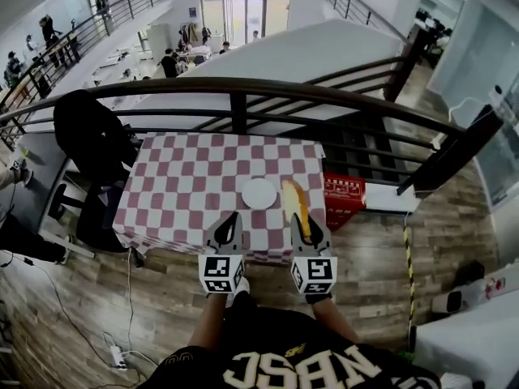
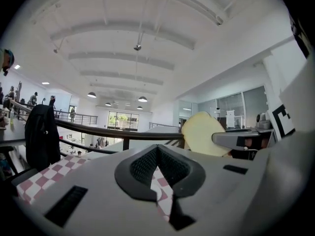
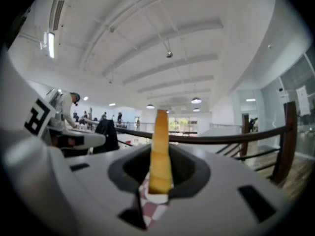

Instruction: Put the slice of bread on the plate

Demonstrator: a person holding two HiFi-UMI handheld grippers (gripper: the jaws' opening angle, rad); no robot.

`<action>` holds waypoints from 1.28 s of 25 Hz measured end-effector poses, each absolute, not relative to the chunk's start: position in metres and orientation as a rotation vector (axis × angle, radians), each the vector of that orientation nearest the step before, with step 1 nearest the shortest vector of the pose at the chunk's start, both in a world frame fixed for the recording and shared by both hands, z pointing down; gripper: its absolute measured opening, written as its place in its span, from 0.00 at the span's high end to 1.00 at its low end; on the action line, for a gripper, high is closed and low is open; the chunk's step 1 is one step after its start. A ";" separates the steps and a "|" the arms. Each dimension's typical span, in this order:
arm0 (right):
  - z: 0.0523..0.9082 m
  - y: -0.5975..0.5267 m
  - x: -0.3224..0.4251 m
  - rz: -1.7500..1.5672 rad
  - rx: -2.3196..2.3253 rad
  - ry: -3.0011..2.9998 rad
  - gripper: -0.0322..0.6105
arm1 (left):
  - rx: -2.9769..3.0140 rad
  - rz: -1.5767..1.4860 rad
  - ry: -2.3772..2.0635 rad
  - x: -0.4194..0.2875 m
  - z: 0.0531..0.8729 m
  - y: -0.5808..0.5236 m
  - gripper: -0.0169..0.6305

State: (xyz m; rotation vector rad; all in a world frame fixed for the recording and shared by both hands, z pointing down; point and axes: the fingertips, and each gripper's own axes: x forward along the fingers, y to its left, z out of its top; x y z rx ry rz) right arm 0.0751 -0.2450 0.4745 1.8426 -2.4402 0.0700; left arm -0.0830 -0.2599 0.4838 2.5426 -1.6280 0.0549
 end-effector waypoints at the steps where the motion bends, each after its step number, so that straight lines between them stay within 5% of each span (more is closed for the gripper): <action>1: 0.472 -0.259 0.069 0.069 1.842 -2.438 0.80 | 2.559 0.048 -1.631 -0.088 0.479 -0.274 0.94; 12: 0.489 -0.342 0.032 0.193 1.841 -2.390 0.80 | 2.457 -0.032 -1.536 -0.128 0.503 -0.361 0.94; 32: 0.625 -0.414 0.054 0.770 1.783 -2.297 0.80 | 2.382 0.247 -1.438 -0.093 0.604 -0.421 0.94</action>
